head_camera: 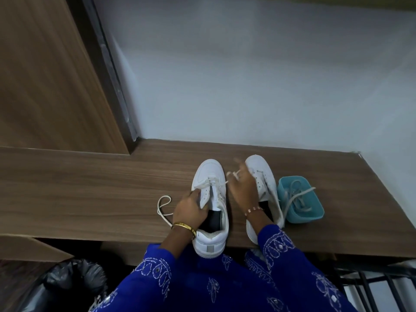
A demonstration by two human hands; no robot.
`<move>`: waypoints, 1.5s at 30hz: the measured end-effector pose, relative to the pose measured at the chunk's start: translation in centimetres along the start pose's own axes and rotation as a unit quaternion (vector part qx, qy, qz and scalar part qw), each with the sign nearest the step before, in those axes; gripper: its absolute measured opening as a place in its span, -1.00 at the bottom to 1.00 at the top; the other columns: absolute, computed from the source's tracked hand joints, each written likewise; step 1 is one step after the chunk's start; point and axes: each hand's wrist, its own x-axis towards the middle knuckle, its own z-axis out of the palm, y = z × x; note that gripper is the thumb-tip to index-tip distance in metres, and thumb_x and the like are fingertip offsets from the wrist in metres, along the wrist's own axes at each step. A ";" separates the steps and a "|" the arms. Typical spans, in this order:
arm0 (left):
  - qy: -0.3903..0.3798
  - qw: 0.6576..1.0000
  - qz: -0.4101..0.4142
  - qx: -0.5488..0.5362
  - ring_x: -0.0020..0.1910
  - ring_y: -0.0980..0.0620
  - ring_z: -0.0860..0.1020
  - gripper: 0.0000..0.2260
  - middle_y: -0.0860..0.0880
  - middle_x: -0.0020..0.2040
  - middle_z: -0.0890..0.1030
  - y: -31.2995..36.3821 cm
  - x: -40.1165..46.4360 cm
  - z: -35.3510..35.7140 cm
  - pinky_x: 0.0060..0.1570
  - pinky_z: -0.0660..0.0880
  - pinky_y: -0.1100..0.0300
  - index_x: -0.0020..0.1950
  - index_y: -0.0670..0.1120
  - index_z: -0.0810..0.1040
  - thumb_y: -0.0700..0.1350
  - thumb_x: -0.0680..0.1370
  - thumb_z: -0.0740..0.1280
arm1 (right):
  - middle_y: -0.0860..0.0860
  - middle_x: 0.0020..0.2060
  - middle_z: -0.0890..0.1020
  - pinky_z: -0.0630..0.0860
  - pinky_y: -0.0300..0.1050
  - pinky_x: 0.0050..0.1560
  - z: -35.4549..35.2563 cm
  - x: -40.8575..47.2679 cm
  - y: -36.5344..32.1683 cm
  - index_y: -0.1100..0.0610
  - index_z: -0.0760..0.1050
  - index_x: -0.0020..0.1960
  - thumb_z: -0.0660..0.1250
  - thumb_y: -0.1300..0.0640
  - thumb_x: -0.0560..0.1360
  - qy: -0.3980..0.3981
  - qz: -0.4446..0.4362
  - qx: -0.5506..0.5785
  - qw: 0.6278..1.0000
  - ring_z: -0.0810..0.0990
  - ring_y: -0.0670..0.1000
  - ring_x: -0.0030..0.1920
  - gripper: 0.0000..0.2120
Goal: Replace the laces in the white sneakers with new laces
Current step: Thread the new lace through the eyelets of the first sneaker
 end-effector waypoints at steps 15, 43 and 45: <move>0.006 1.000 0.002 0.012 0.11 -0.18 0.52 -0.63 -0.13 0.20 0.51 -0.1 0.1 0.2 -0.02 0.43 0.12 0.31 -0.09 0.44 -0.10 0.49 0.28 | -0.10 -0.41 0.40 0.30 -0.45 -0.40 -2.6 0.8 -1.8 0.35 0.46 0.00 0.16 0.25 0.58 0.211 0.041 0.193 0.957 0.37 -0.18 -0.39 -0.83; 0.030 0.999 0.012 -0.019 0.07 -0.21 0.52 -0.68 -0.17 0.14 0.53 -1.2 0.4 0.8 0.01 0.45 0.03 0.29 -0.11 0.43 -0.15 0.54 0.19 | 0.03 -0.28 0.51 0.20 -0.24 -0.38 -0.6 -0.3 1.0 0.26 0.50 -0.07 0.20 0.33 0.49 -0.023 0.082 0.031 0.996 0.43 0.00 -0.22 -0.89; 0.036 0.999 0.013 -0.034 0.05 -0.19 0.53 -0.71 -0.16 0.11 0.55 -1.2 0.3 0.9 -0.01 0.46 0.04 0.25 -0.12 0.45 -0.12 0.54 0.22 | 0.00 -0.30 0.49 0.30 -0.30 -0.41 -1.0 -0.6 0.5 0.15 0.43 0.05 0.22 0.31 0.47 -0.029 0.087 0.085 0.992 0.44 -0.02 -0.31 -0.82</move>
